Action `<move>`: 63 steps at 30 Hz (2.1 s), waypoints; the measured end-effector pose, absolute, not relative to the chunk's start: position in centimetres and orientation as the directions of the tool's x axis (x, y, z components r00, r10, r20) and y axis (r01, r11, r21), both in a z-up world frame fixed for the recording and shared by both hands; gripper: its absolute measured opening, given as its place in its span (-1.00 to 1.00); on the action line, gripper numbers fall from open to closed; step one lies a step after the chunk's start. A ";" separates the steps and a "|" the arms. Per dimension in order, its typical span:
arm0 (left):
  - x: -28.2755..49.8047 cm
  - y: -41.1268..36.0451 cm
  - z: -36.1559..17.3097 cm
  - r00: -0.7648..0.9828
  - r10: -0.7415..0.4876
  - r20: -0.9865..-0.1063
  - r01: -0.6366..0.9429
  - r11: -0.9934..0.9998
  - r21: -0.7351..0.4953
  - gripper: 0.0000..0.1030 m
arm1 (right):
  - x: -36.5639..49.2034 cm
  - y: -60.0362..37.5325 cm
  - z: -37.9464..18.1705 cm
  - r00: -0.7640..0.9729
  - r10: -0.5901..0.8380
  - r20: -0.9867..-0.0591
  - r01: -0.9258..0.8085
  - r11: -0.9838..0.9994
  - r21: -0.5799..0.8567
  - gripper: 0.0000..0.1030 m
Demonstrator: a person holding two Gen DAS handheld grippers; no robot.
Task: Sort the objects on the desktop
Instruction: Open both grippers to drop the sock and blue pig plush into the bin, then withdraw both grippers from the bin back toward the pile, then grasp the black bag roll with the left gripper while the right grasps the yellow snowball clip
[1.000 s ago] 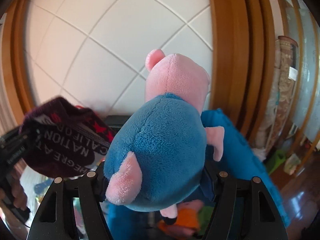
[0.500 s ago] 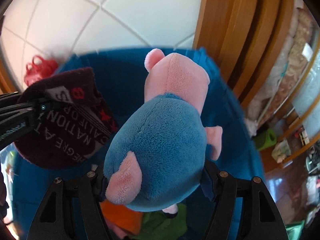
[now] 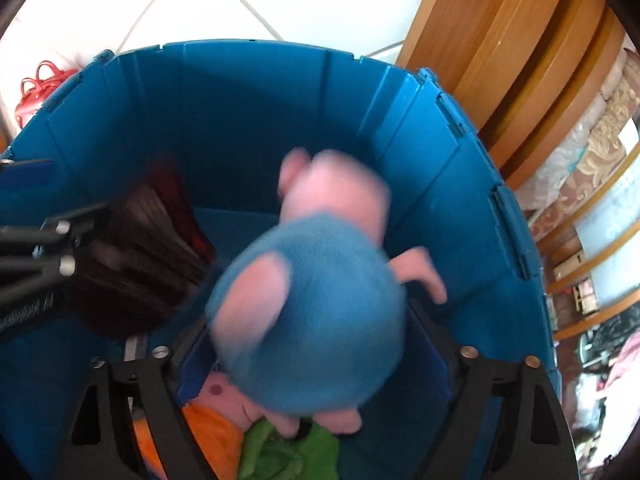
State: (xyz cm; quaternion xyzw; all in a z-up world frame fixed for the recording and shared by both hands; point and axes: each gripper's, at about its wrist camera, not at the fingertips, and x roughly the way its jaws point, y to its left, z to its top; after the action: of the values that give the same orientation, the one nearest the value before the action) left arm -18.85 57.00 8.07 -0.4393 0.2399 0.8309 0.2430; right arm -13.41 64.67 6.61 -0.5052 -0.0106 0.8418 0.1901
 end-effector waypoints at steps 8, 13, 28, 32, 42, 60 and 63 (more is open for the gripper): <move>-18.1 54.7 9.2 -0.398 0.226 -0.889 -0.653 -0.751 0.102 0.50 | -12.5 63.4 7.7 -0.386 0.282 -0.878 -0.278 -0.943 -0.181 0.86; -17.7 52.5 11.4 -0.354 0.292 -0.889 -0.682 -0.731 0.031 0.50 | -10.3 62.0 9.9 -0.398 0.279 -0.874 -0.262 -0.948 -0.183 0.96; -10.8 35.3 18.4 -0.470 0.449 -0.760 -0.710 -0.704 0.023 0.52 | -0.9 51.4 18.9 -0.672 0.139 -0.727 -0.171 -0.985 -0.031 1.00; -9.8 28.3 16.6 -0.549 0.449 -0.706 -0.657 -0.753 0.032 0.55 | 0.6 46.6 18.8 -0.745 0.096 -0.661 -0.138 -0.990 0.012 1.00; -11.0 10.1 7.4 -0.702 0.214 -0.679 -0.373 -0.923 0.096 0.55 | 0.5 34.8 16.4 -0.858 -0.002 -0.513 -0.049 -0.995 0.085 1.00; -14.5 1.9 -12.4 -0.528 0.095 -0.844 -0.200 -0.980 0.015 0.55 | -5.6 25.2 -1.8 -0.684 0.047 -0.728 -0.260 -0.948 0.183 1.00; -14.9 2.9 -14.5 -0.494 0.083 -0.865 -0.164 -0.986 -0.001 0.55 | -6.3 26.1 -6.3 -0.627 0.081 -0.775 -0.365 -0.909 0.200 1.00</move>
State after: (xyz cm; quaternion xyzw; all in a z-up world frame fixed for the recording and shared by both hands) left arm -14.91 2.93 -14.54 -0.4978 0.0405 0.8634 0.0716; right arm -6.33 26.11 -6.29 -0.4129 0.1716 0.8856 0.1260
